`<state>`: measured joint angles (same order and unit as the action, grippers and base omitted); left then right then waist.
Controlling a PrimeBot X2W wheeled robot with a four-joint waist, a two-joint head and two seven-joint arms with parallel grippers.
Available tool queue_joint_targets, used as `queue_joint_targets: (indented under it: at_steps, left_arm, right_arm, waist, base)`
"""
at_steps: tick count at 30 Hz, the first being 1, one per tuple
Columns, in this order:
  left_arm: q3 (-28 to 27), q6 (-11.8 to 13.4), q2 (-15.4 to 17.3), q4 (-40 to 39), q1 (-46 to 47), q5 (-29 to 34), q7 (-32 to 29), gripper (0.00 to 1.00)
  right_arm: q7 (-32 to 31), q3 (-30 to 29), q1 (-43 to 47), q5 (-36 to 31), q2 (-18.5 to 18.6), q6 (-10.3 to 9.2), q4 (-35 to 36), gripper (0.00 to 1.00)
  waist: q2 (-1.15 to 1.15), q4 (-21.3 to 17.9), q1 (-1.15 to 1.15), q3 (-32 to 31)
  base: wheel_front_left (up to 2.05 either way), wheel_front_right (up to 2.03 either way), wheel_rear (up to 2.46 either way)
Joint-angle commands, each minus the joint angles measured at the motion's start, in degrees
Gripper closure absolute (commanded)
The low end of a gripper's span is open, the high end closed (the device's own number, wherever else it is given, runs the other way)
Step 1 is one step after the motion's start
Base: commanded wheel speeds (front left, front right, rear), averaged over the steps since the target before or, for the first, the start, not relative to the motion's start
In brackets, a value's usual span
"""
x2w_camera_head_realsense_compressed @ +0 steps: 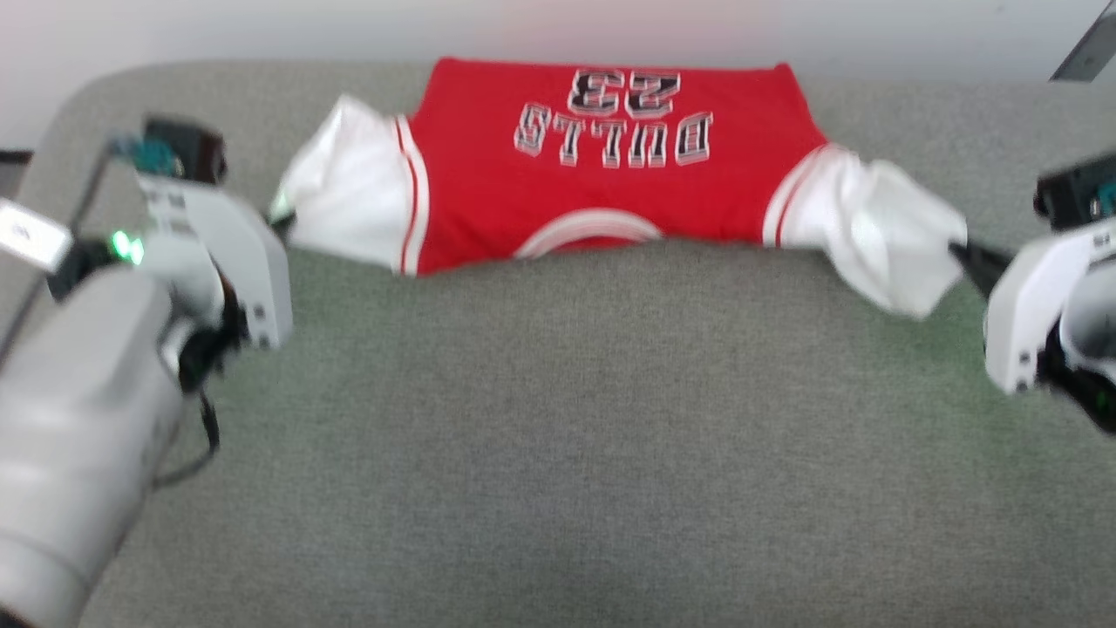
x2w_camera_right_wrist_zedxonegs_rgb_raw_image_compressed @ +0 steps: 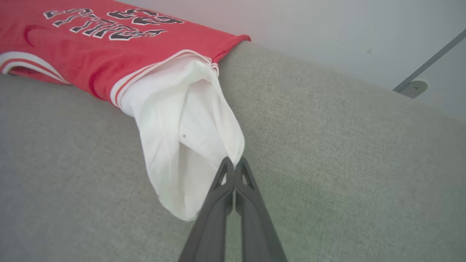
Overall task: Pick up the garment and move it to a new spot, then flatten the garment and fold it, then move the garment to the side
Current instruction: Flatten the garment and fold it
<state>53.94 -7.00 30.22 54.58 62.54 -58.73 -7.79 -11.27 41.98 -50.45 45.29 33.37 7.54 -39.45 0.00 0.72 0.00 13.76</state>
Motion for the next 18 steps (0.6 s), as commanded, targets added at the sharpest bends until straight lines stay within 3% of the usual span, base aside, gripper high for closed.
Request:
queue_joint_targets:
  at_steps: [1,4,8,18]
  left_arm:
    - [0.01,0.68,0.86,-0.83,-2.0,-0.55,-0.16,1.0]
    - [0.23,2.41,3.2,-6.4,-7.95,-1.75,-1.12,1.0]
    - [-0.16,6.95,7.52,-15.99,-16.13,-4.11,-2.73,1.0]
    - [-1.63,23.14,20.45,-46.1,-37.07,-11.23,-4.62,1.0]
  right_arm:
    - [-0.68,0.29,1.94,0.97,1.03,-0.11,0.66,1.0]
    - [-4.03,0.97,6.75,3.8,3.54,-0.11,4.0,1.0]
    - [-7.73,1.25,13.1,6.55,6.32,-0.11,8.49,1.0]
    - [-15.31,-2.29,28.96,9.83,11.6,-0.11,17.57,1.0]
  waist:
    - [0.0,-0.24,0.0,-2.9]
    - [0.0,-0.21,0.0,-4.85]
    - [0.0,-0.19,0.0,-7.24]
    - [0.0,-0.41,0.0,-9.35]
  base:
    - [0.0,0.0,0.0]
    - [0.0,0.0,0.0]
    - [0.0,0.0,0.0]
    - [0.0,0.0,0.0]
